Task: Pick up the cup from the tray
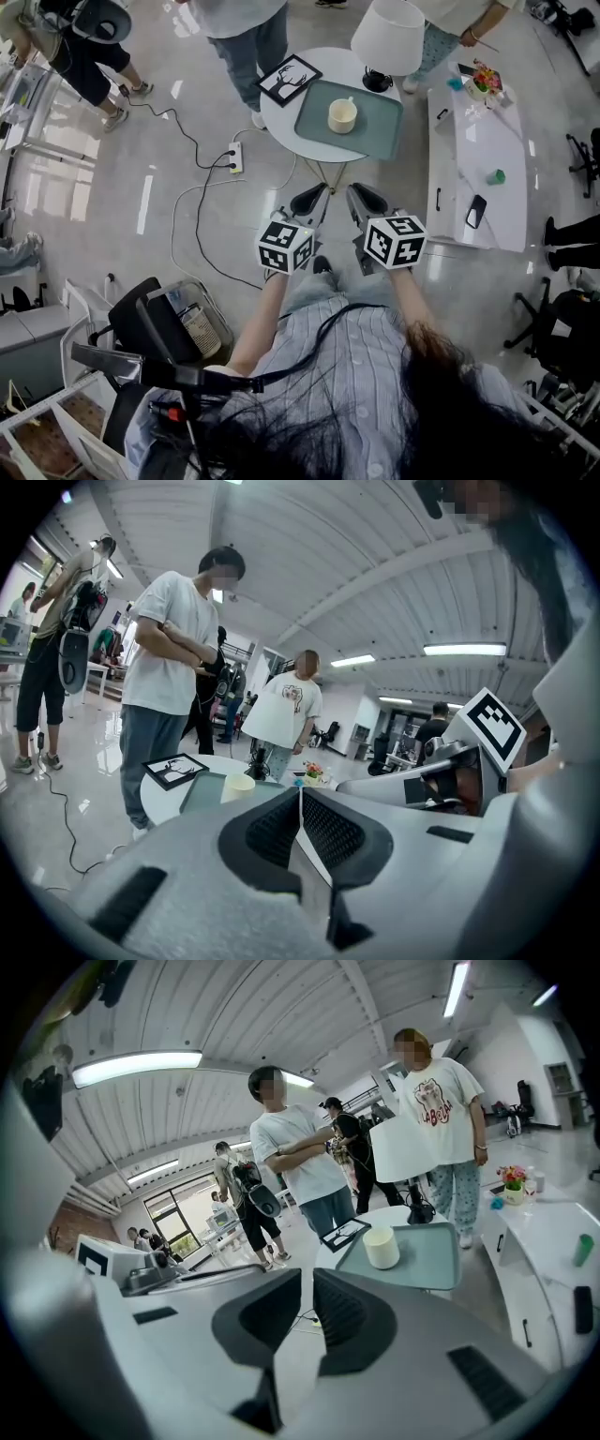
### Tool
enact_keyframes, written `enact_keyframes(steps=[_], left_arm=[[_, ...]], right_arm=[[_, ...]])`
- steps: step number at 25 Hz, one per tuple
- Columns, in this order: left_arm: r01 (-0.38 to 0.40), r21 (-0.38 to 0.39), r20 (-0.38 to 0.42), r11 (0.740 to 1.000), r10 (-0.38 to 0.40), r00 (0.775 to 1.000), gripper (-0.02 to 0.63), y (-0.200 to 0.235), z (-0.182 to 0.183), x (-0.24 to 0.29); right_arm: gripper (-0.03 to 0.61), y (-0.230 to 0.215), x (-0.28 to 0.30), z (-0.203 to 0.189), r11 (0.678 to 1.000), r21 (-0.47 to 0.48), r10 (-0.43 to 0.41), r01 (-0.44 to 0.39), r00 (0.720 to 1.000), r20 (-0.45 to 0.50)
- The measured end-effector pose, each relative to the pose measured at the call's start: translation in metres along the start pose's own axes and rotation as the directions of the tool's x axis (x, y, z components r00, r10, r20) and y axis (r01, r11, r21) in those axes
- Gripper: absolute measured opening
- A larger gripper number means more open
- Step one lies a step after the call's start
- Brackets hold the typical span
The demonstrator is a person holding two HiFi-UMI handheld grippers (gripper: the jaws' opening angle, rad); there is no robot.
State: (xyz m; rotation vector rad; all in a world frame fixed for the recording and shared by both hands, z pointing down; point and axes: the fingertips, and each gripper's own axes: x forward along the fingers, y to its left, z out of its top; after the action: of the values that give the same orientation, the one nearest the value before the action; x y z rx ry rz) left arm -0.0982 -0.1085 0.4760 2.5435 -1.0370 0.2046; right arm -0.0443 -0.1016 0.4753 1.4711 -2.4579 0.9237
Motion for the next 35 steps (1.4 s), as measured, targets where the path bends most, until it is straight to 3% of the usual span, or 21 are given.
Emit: enact_keyframes(steps=[13,24,35], left_arm=[[-0.026,-0.026,-0.024,0.999,0.026,0.999,0.015,0.033,0.002,0.03],[-0.059,-0.032,-0.051,0.998,0.057,0.997,0.015,0.073,0.02,0.086],[-0.082,-0.057,-0.099,0.995,0.077,0.992,0.015,0.104,0.018,0.125]], right_arm=[[0.046,-0.025,0.04,0.016,1.0,0.026,0.018,-0.017,0.999,-0.029],[0.046,-0.074,0.096,0.046,0.999,0.031,0.022,-0.019,0.997,-0.08],[0.048,-0.123,0.142,0.042,1.0,0.01,0.01,-0.008,0.987,-0.158]])
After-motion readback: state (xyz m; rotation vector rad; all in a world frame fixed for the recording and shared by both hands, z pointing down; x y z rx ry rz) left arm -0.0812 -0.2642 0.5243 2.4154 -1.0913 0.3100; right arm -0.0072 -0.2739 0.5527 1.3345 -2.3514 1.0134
